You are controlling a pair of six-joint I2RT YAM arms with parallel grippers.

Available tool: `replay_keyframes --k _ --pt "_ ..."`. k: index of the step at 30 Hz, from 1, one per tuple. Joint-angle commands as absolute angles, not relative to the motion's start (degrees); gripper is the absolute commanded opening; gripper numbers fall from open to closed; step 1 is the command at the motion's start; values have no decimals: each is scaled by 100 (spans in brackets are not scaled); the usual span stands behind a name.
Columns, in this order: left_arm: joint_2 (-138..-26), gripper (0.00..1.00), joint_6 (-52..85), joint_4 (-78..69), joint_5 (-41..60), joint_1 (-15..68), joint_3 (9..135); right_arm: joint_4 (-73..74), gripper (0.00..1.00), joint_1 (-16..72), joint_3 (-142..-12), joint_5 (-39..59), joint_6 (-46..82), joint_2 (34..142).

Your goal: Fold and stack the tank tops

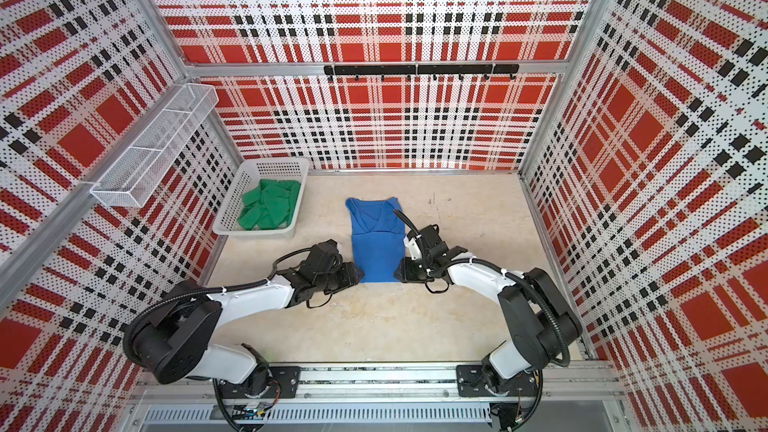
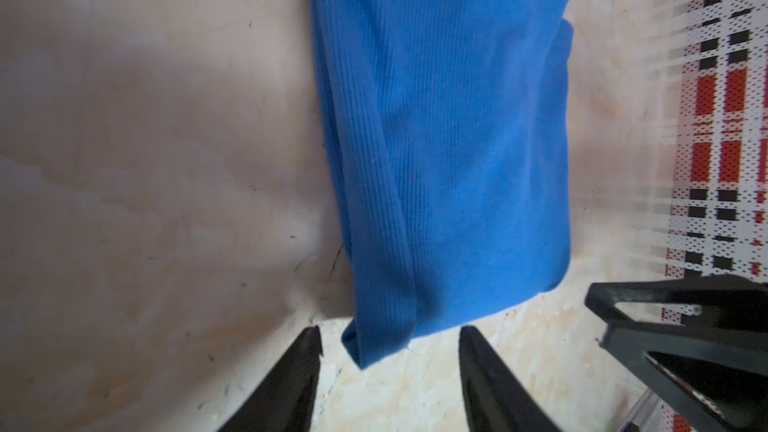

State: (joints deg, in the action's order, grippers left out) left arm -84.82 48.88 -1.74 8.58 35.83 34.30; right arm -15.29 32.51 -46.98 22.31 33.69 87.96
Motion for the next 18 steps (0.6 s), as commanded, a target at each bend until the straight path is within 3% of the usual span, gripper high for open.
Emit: replay_keyframes --k 1,10,18 --pt "-8675 57 4834 -78 669 3693 3679 -1108 38 3296 -4592 2323 3480 8992" --pt "-8738 37 4678 566 385 3850 3789 -739 31 3370 -4509 2400 3550 9384" --pt "-8648 26 4320 923 -50 3537 3909 -976 0 3367 -4548 2188 3430 9427"
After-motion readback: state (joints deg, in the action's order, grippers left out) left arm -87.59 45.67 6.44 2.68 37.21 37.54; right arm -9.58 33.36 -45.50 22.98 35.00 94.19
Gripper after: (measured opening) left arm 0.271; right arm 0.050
